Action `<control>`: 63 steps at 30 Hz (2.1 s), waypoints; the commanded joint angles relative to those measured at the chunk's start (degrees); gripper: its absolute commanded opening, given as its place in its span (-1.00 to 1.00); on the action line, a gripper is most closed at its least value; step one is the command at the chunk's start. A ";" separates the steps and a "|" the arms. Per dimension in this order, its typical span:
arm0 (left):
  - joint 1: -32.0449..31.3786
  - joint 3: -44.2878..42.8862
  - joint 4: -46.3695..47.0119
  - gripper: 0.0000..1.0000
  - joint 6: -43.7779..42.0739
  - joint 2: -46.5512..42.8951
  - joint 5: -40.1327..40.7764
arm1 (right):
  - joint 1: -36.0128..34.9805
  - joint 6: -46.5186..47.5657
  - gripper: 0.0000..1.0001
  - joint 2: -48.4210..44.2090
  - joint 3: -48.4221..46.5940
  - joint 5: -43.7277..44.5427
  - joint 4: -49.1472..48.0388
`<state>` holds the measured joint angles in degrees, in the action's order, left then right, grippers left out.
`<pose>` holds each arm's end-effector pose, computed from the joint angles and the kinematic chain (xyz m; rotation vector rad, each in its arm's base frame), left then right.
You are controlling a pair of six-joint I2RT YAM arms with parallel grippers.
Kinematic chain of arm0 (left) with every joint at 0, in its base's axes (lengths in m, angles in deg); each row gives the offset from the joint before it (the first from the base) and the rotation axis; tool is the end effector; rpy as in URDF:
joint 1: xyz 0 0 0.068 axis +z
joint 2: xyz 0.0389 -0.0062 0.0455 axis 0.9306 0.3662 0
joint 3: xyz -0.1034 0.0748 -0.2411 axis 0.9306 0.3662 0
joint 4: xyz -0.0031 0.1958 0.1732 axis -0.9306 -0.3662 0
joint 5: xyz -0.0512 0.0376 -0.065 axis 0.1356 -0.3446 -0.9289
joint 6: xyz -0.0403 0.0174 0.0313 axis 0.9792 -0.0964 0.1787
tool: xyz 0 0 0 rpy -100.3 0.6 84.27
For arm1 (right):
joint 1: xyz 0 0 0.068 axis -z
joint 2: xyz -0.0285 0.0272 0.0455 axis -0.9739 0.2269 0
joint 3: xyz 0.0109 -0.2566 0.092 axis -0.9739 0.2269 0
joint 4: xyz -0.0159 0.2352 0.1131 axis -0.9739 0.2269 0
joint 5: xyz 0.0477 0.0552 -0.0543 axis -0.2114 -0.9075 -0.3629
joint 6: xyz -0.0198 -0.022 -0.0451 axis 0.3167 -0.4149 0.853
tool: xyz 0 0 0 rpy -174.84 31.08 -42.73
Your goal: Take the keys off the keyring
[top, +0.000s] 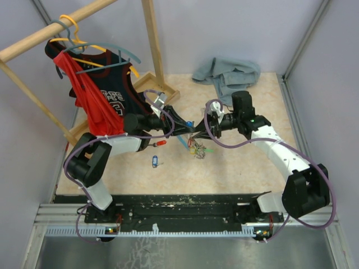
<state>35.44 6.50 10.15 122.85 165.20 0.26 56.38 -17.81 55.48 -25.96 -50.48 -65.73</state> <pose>0.2667 -0.2108 0.2880 0.9847 1.0753 -1.7027 0.2485 0.1295 0.3118 -1.4541 1.1735 1.1601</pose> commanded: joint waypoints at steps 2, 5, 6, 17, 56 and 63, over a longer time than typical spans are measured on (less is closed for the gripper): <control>-0.49 -0.08 13.56 -1.00 0.73 -2.23 1.38 | -0.58 0.53 -0.57 -0.80 -0.21 -2.70 -1.69; -0.49 0.03 13.56 -1.00 0.60 -2.32 1.52 | -0.67 2.36 -0.71 -0.95 -0.82 -3.55 0.18; -0.49 0.03 13.61 -1.00 0.63 -2.36 1.48 | -0.71 2.85 -0.76 -0.98 -0.95 -3.64 0.67; 0.23 2.48 13.56 -1.00 -1.08 -3.77 3.11 | -0.59 8.55 -1.00 -1.69 -3.39 -3.22 7.25; 3.09 6.92 13.56 -1.00 -3.88 -4.16 2.72 | -1.51 11.91 -1.00 -2.80 -5.63 -1.22 12.95; 3.10 6.15 13.56 -1.00 -2.27 -4.89 2.53 | -3.13 3.88 -0.88 -2.29 -3.40 -0.07 6.16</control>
<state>38.41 14.74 10.15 119.35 162.23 2.93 54.15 -8.06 54.00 -29.76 -49.82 -53.14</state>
